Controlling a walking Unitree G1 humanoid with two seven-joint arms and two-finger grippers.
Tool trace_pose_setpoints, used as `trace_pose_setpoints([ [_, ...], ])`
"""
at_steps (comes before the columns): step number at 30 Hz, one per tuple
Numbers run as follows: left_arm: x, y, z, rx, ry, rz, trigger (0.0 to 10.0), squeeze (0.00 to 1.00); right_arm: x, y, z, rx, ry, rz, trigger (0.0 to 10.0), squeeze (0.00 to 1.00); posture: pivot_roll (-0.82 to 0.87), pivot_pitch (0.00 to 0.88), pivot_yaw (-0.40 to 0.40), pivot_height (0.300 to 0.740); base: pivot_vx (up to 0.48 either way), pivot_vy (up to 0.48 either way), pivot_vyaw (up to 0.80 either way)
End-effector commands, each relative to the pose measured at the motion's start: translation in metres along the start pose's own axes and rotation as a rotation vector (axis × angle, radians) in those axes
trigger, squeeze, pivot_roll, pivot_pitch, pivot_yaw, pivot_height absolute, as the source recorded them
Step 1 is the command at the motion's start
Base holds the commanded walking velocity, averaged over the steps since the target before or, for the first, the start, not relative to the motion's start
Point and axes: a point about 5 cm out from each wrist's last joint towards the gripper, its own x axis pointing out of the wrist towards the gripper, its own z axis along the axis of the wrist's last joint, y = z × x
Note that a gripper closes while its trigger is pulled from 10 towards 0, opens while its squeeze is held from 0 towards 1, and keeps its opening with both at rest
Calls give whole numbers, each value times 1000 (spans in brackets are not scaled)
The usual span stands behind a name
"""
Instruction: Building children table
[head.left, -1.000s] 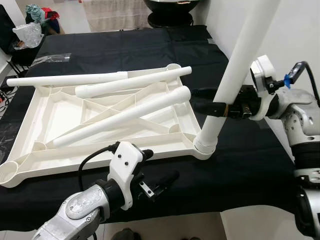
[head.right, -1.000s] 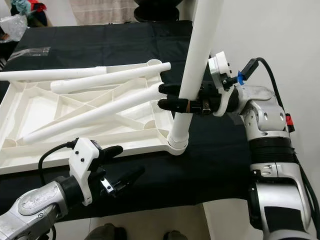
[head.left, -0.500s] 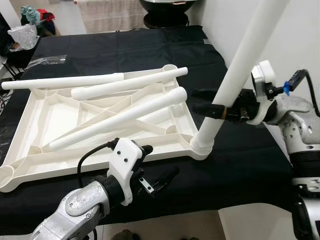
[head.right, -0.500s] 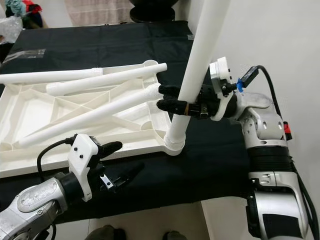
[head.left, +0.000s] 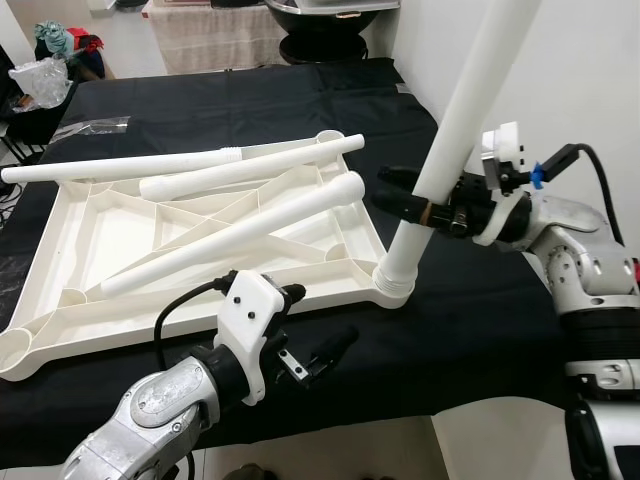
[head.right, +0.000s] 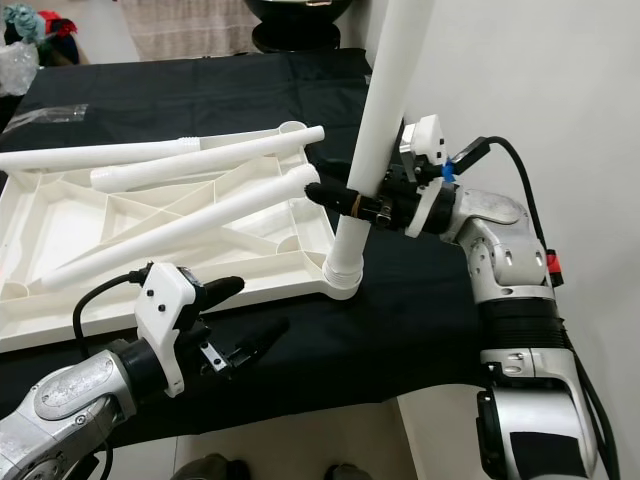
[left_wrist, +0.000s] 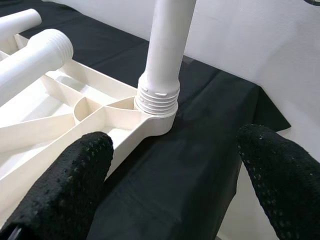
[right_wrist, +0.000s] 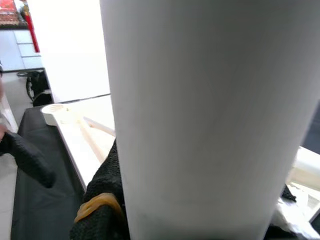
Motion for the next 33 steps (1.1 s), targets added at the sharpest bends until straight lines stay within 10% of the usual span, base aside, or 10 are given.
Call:
trace_pose_setpoints([
  [1, 0, 3, -3, 2, 13, 18, 10000, 0, 2, -6, -33, 38, 166, -147, 10000, 0, 85, 169, 8, 740, 0, 0, 0],
  [17, 2, 2, -3, -1, 4, 28, 10000, 0, 32, -36, -39, 111, 286, -610, 10000, 0, 77, 176, -6, 740, 0, 0, 0],
  [33, 0, 3, -4, 8, 8, 35, 10000, 0, 22, -53, -50, 249, 275, -970, 10000, 0, 79, 173, -8, 740, 0, 0, 0],
])
